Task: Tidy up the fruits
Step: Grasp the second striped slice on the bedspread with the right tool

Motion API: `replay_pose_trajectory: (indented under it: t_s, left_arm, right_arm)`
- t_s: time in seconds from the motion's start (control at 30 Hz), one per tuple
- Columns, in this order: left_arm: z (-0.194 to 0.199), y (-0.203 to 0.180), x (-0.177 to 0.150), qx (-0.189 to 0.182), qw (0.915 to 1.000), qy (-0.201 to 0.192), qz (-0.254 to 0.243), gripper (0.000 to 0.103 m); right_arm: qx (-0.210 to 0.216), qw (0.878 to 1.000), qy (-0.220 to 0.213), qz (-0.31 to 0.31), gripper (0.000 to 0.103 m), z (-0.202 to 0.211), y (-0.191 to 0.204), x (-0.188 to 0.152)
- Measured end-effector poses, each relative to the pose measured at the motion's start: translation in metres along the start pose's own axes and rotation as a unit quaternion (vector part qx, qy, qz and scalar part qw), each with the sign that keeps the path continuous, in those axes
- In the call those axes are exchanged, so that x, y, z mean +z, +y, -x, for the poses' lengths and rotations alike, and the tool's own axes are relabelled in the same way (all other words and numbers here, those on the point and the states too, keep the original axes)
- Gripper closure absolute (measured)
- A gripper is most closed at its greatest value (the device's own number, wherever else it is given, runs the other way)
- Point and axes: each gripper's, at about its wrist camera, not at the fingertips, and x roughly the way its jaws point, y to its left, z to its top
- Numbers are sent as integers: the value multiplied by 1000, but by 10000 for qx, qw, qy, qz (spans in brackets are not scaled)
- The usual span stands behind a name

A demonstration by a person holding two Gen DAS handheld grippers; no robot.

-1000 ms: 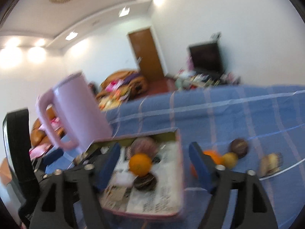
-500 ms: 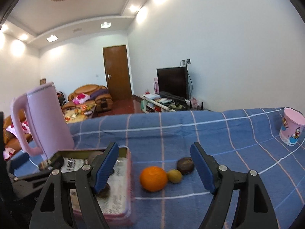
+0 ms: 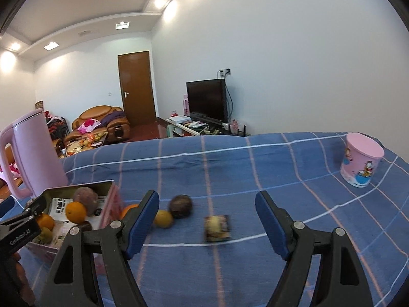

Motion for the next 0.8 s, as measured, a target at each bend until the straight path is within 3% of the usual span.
replay_pose_trajectory:
  t_s: [0.33,0.57,0.8]
  left_arm:
    - [21,-41,-9,-376,9991,131,-175,0]
    - [29,-79,-15,-837,9942,358,-570,0]
    - [29,-78,-13,-910,9939,369,-510,0]
  right_arm:
    - [-77,9998,190,-78,24,3,-38,1]
    - [226,9966,751,-238,24,-16,-52,-1]
    - [706,9855,1524,235,24,-55,-23,-2]
